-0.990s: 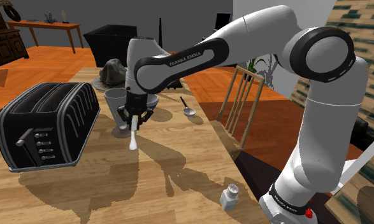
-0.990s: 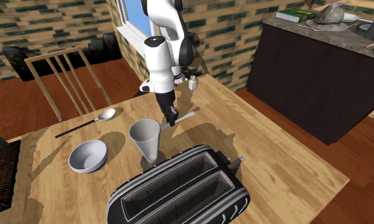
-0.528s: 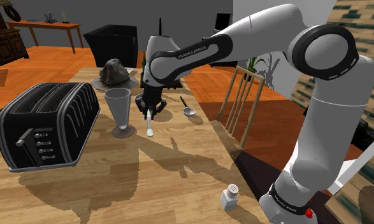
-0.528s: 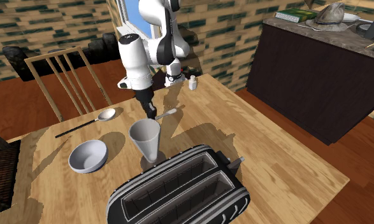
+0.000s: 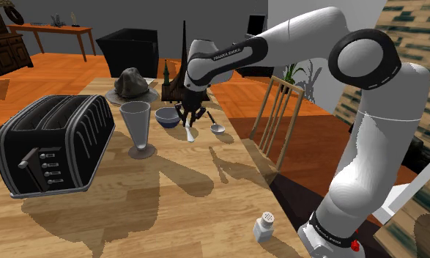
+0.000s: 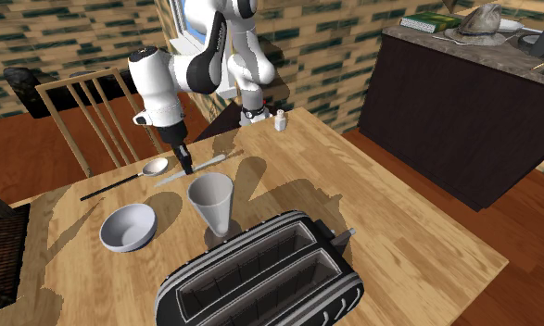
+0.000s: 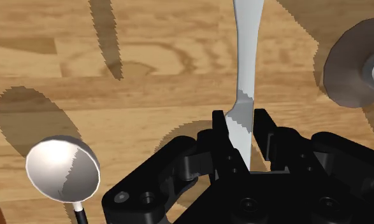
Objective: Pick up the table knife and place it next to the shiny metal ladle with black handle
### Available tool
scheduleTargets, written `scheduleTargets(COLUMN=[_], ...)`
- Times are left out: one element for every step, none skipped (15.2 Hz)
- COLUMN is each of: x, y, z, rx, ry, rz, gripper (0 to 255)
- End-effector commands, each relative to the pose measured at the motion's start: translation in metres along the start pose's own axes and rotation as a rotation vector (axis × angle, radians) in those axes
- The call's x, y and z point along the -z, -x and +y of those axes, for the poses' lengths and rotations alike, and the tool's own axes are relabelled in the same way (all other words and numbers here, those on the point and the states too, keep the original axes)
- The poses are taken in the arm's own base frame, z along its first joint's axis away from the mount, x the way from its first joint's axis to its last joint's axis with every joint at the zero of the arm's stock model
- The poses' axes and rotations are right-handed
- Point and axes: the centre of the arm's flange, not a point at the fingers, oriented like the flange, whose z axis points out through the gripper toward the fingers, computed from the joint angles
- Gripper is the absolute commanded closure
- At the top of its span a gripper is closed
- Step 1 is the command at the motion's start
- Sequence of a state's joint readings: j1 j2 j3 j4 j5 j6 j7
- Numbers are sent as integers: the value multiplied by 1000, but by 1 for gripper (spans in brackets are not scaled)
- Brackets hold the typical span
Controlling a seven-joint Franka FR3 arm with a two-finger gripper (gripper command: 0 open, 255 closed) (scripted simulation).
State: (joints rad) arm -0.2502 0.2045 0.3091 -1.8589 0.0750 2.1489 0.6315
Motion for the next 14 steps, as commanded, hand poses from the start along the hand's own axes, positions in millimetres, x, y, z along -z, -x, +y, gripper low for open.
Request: scheduleTargets(x=[7,1,-4,-9,-14,-20,-25,-30,-35,-40,-46,-51,-56,-61], y=[-20,-20,-20,-20,-21,-21,-21,-21,-21,-21,-21,-21,-21,-21], z=[27,28,29,30,31,32,32,33,34,35,36,37,37,38], rx=[2,2,2,2,2,2,2,2,2,2,2,2,2,2], ry=[0,0,0,0,0,0,0,0,0,0,0,0,0,0], rz=[0,0,0,0,0,0,0,0,0,0,0,0,0,0], gripper=[255,255,255,255,255,255,255,255,255,255,255,255,255,255])
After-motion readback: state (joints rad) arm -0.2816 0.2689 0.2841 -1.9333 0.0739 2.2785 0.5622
